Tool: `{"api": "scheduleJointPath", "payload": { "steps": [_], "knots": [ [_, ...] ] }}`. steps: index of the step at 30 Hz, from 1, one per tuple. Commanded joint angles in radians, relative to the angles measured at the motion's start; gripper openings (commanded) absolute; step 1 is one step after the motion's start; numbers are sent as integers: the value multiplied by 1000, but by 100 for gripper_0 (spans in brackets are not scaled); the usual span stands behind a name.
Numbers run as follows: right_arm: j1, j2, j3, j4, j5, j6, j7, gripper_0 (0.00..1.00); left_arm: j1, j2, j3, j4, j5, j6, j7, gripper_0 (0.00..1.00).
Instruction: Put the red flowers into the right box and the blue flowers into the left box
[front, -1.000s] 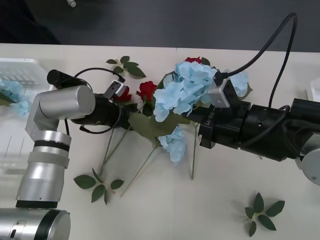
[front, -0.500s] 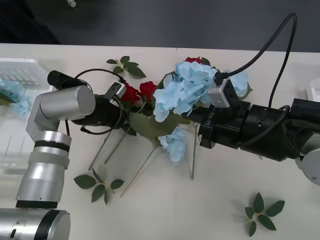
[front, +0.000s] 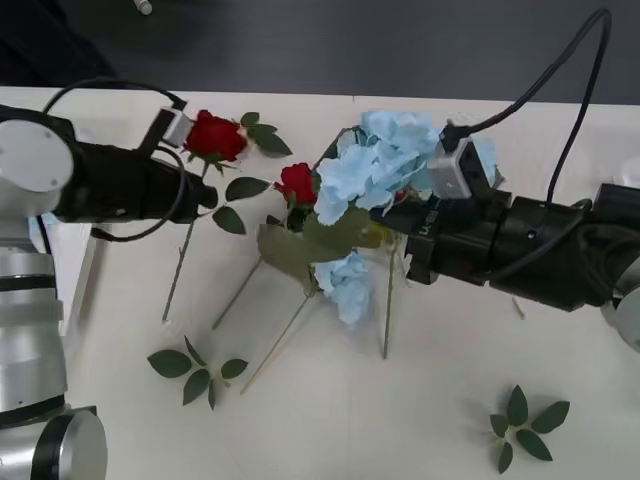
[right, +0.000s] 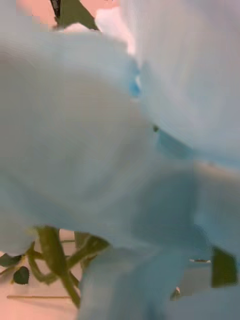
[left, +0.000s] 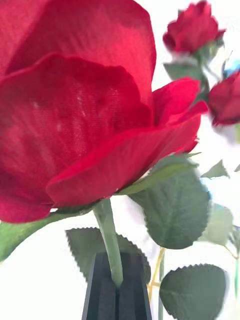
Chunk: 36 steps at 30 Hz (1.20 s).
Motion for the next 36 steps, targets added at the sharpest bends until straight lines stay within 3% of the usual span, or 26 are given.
{"api": "scheduleJointPath", "payload": {
  "steps": [1,7,11,19,24,36],
  "knots": [
    [64,-35,-234,-47,-51,154,-135,0,57,69,41,-82,134,12,-57,0],
    [180,-18,-478,-95,-67,366,-276,0,128,144,84,-82,424,12,-90,0],
    [237,-10,-524,-115,-54,437,-358,0,178,164,137,-82,585,12,-152,0],
    [219,-12,-519,-70,-63,691,-417,0,276,162,195,-82,889,12,-293,0],
    [192,-10,-510,-46,-90,806,-485,0,286,162,203,-82,998,72,-385,0],
    [107,43,-321,22,113,894,-850,0,171,156,104,-74,1136,340,-408,0]
  ]
}}
